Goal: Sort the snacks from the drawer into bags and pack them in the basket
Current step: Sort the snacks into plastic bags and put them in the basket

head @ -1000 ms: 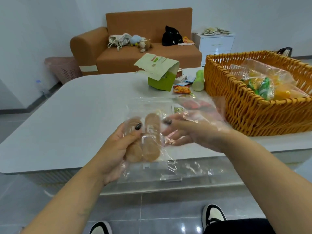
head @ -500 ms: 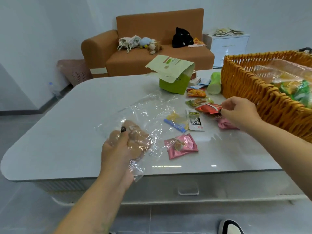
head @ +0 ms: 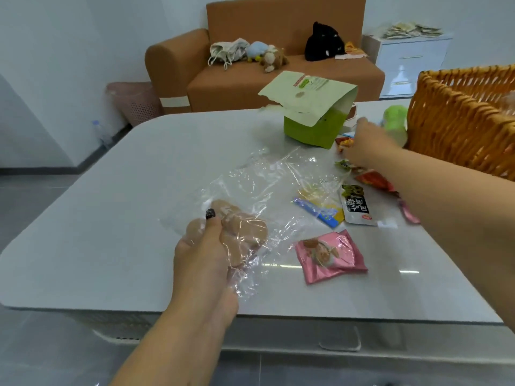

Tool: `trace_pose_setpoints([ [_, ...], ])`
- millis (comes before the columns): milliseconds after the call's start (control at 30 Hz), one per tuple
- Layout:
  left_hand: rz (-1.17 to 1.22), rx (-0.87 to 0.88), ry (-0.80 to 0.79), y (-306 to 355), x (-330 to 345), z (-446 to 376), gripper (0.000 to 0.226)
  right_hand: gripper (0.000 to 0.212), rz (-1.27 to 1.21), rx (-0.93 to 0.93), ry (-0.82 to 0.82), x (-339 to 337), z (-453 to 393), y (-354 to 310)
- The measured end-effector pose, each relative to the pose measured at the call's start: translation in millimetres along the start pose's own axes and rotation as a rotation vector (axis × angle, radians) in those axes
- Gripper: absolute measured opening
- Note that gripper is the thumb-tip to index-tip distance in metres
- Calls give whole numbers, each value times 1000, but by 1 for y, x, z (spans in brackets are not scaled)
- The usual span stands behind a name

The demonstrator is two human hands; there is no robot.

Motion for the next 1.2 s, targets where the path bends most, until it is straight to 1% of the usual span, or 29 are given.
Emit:
trace_pose_setpoints([
  [67,-25,1,37,4,-7,-5,13,80,-50,9,-77,8,-15,-1],
  [133,-36,3,76,8,-14,-9,13,81,-166,-28,-107,21,-26,-1],
  [167,-29,15,97,12,-18,-11,15,79,-170,-53,-119,29,-29,0],
  [200,-20,36,115,16,-21,-12,14,77,-115,-65,-140,38,-32,3],
  [233,-11,63,117,20,-24,-14,11,75,-6,-68,-157,44,-32,6],
  [267,-1,85,112,23,-25,-15,10,69,102,-52,-170,48,-34,9],
  [300,10,98,105,24,-26,-17,10,58,179,-48,-167,49,-35,10],
  [367,8,100,90,21,-24,-17,11,36,199,-89,-69,44,-35,8],
  [400,2,93,82,20,-21,-16,12,30,176,-103,7,38,-32,6],
  [467,-5,80,59,17,-15,-13,13,24,131,-88,107,27,-19,3],
  [533,-2,76,33,15,-12,-11,17,22,116,-85,150,13,-4,1],
  [633,2,58,10,13,-9,-13,34,21,11,-158,282,-15,23,-1],
  [700,18,45,-10,11,-7,-12,41,18,-54,-228,321,-30,51,-1],
  [733,19,46,-20,11,-6,-11,43,18,-42,-247,300,-35,65,-1],
  [800,15,50,-39,9,-4,-10,42,28,69,-245,182,-32,86,4],
  [867,32,56,-42,7,-3,-9,38,38,211,-200,38,-22,99,14],
  [900,37,54,-39,7,-3,-10,39,37,260,-173,-3,-17,103,17],
  [933,38,50,-42,6,-4,-11,41,33,290,-156,-13,-15,106,19],
  [1000,38,55,-35,5,-5,-9,45,25,303,-142,29,-13,109,17],
  [1033,41,61,-34,5,-5,-8,42,23,309,-149,45,-13,110,14],
  [1100,57,67,-48,6,-2,-2,29,23,321,-169,41,-12,111,7],
  [1200,60,38,-62,5,2,3,25,28,279,-172,88,-18,113,3],
])
Point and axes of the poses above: each hand's wrist, its own z-axis away from the middle knuckle, its own x-axis out of the palm, y = z × x, the point moved 4 cm from there along -z, towards the middle knuckle, and after that the axes turned 10 degrees about -x, right-handed, at the moved point
